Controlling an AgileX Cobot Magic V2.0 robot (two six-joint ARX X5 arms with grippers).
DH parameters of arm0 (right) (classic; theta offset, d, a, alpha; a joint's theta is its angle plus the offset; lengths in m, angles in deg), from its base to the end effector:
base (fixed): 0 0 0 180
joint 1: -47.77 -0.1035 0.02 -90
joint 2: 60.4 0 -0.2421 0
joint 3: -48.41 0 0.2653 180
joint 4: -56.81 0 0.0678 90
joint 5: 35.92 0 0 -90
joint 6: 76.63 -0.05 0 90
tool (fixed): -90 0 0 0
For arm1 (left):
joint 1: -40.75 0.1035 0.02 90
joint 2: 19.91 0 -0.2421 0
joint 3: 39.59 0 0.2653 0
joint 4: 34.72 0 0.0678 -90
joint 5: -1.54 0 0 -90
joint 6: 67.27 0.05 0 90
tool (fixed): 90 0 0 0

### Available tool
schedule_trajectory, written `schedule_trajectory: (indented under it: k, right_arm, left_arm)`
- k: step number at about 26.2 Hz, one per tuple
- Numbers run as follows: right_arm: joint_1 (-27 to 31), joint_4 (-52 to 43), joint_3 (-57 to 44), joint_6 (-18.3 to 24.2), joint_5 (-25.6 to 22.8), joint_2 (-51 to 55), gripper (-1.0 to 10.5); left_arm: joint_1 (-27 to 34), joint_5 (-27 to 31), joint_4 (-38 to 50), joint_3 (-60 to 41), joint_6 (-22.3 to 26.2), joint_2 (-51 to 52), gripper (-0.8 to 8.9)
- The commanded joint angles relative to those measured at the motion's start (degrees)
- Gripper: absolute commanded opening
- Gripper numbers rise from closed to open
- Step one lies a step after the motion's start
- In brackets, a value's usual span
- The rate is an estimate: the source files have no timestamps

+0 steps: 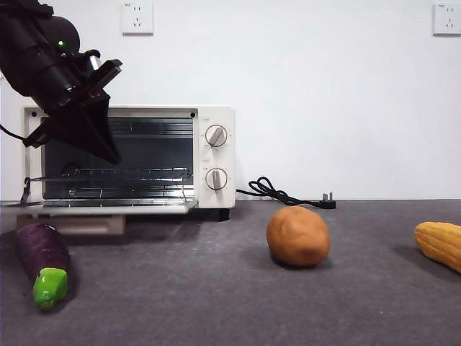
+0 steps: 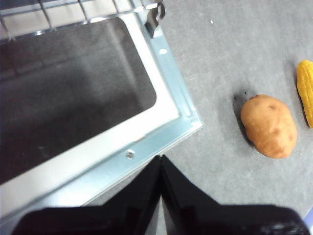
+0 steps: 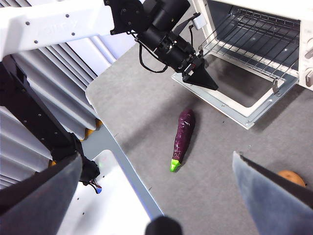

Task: Take the eggplant from the table,put the eggplant in the oven

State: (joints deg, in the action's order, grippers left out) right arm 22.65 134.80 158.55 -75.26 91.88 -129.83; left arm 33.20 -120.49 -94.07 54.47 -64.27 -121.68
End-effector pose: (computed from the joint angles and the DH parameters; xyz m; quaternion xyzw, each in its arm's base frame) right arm 0.1875 0.1217 0.4382 0.0256 0.3117 0.4983 0.8086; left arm 0.3685 -0.0756 0.2034 -0.0965 0.5322 -0.2963 0.7872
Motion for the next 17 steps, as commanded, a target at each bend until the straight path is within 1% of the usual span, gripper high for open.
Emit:
schedule_trajectory:
  k: [1,4,8,12,17]
  right_arm:
    - [-0.1,-0.1,0.2,0.6,0.1,-0.2,6.3]
    - [-0.1,-0.1,0.2,0.6,0.1,-0.2,6.3]
    - [-0.1,-0.2,0.2,0.6,0.1,-0.3,6.3]
    - [-1.0,-0.2,0.2,0.5,0.1,-1.6,6.3]
    - [-6.6,-0.2,0.2,0.4,0.1,-6.1,6.3]
  left_arm:
    - [0.0,0.1,0.1,-0.2,0.7,0.9,-0.06]
    - [0.0,0.1,1.4,-0.2,0.7,5.1,-0.06]
    - [0.1,1.4,3.8,-0.2,0.4,16.5,-0.06]
    - [0.1,7.9,3.7,-0.2,0.1,30.7,-0.06]
    - [0.1,15.2,1.8,-0.2,-0.7,46.7,-0.06]
